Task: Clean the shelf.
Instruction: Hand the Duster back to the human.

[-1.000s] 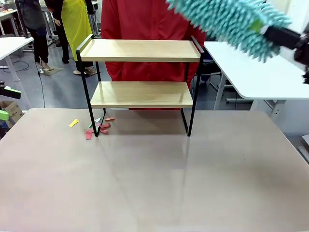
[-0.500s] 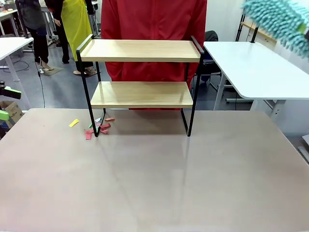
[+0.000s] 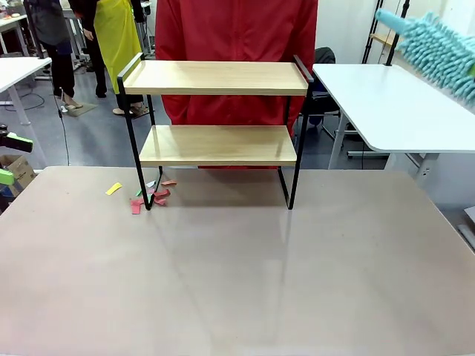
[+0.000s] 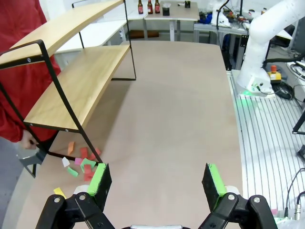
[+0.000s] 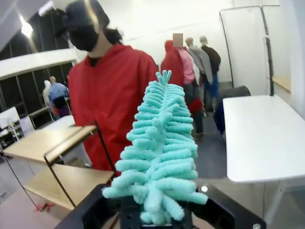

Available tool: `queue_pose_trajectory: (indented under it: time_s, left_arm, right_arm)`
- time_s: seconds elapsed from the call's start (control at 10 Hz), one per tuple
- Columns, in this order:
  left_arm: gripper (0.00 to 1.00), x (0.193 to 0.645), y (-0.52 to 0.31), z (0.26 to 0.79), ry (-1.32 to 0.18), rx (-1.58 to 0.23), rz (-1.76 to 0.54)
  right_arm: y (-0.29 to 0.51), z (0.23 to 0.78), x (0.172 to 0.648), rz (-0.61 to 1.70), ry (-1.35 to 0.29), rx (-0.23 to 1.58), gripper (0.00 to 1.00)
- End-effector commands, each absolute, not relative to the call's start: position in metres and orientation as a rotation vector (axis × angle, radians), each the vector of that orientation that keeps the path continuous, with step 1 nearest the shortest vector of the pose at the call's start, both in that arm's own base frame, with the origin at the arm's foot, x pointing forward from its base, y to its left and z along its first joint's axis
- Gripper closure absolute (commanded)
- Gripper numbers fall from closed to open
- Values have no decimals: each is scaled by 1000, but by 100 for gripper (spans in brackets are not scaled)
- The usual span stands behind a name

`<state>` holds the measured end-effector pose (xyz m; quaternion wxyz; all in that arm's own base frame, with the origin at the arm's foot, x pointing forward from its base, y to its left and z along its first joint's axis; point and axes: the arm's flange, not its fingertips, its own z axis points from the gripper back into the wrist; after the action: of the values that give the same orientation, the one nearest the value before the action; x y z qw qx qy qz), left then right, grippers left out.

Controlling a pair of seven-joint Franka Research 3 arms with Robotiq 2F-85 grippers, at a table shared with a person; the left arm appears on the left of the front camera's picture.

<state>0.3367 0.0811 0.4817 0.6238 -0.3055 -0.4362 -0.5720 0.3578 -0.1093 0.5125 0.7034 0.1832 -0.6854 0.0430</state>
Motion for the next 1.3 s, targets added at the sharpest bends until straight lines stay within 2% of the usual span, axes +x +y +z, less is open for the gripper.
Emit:
queue_pose_trajectory:
  time_s: [0.0, 0.4, 0.7, 0.8, 1.2]
  left_arm:
    - [0, 337, 79, 484, -1029, -712, -1302]
    - [0, 337, 79, 484, -1029, -712, -1302]
    - [0, 337, 79, 484, -1029, -712, -1302]
    - [0, 337, 79, 484, -1029, -712, -1302]
    - [0, 337, 79, 484, -1029, -712, -1302]
  right_arm:
    - [-95, 461, 319, 113, -1454, 340, 84]
    - [-84, 407, 308, 162, -1282, 315, 84]
    - [-80, 406, 312, 186, -1292, 350, 84]
    - [-98, 422, 382, 136, -1254, 352, 84]
    - [-98, 422, 382, 136, -1254, 352, 84]
